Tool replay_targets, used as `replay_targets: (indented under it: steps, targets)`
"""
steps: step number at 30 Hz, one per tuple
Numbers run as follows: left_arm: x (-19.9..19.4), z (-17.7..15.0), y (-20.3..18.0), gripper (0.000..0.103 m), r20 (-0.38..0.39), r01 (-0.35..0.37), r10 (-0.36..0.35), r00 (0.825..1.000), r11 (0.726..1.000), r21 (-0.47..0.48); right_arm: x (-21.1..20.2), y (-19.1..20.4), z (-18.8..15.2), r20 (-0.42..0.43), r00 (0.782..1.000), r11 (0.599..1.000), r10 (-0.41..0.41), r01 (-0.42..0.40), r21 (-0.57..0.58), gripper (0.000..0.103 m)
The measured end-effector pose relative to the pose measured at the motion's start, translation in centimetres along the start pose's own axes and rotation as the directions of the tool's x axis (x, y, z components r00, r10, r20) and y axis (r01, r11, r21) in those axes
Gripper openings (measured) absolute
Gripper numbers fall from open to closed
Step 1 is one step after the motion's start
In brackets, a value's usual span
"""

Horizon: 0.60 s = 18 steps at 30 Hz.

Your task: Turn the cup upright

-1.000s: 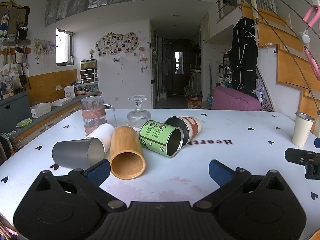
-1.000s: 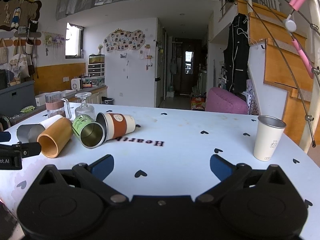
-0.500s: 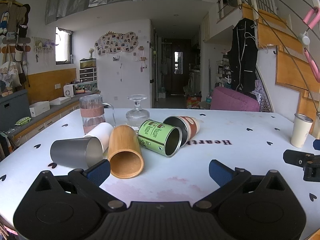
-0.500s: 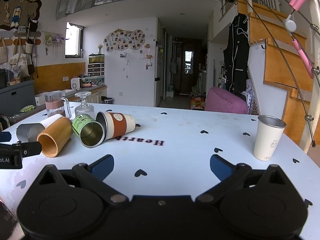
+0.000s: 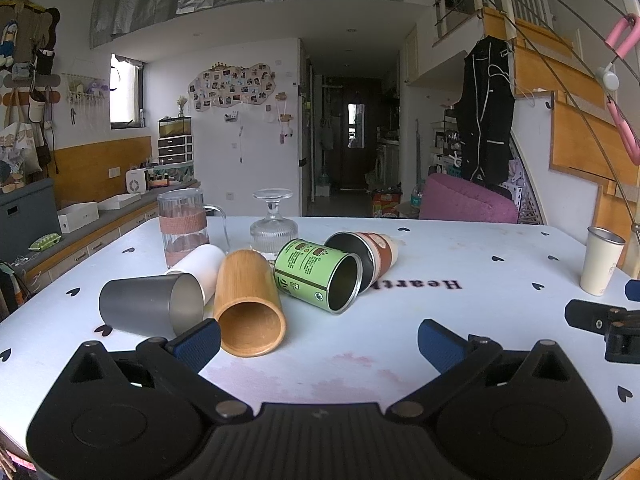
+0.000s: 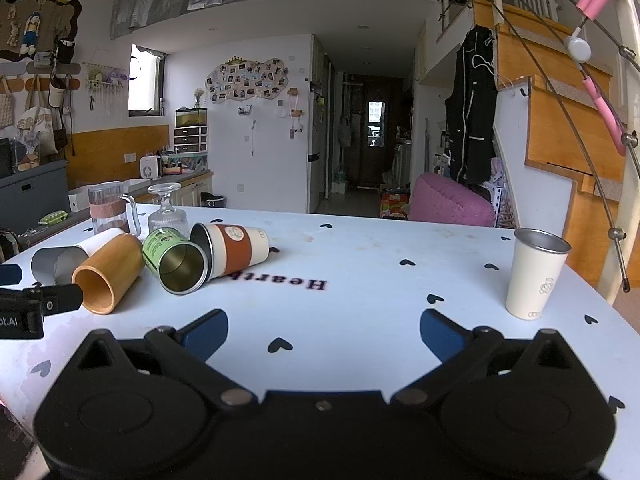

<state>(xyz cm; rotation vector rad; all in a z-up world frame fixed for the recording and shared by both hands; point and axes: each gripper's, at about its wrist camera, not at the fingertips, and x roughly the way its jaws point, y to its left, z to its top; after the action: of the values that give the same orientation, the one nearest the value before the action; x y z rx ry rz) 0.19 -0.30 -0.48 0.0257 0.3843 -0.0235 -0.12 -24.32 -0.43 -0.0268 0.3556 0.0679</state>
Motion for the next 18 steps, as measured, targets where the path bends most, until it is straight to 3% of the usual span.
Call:
replay_targets:
  steps: [18]
  targets:
    - [-0.14, 0.08, -0.06, 0.103, 0.006, -0.002, 0.002, 1.0, 1.0, -0.005, 0.09, -0.04, -0.09, -0.001, 1.0, 1.0, -0.001, 0.001, 0.002, 0.103]
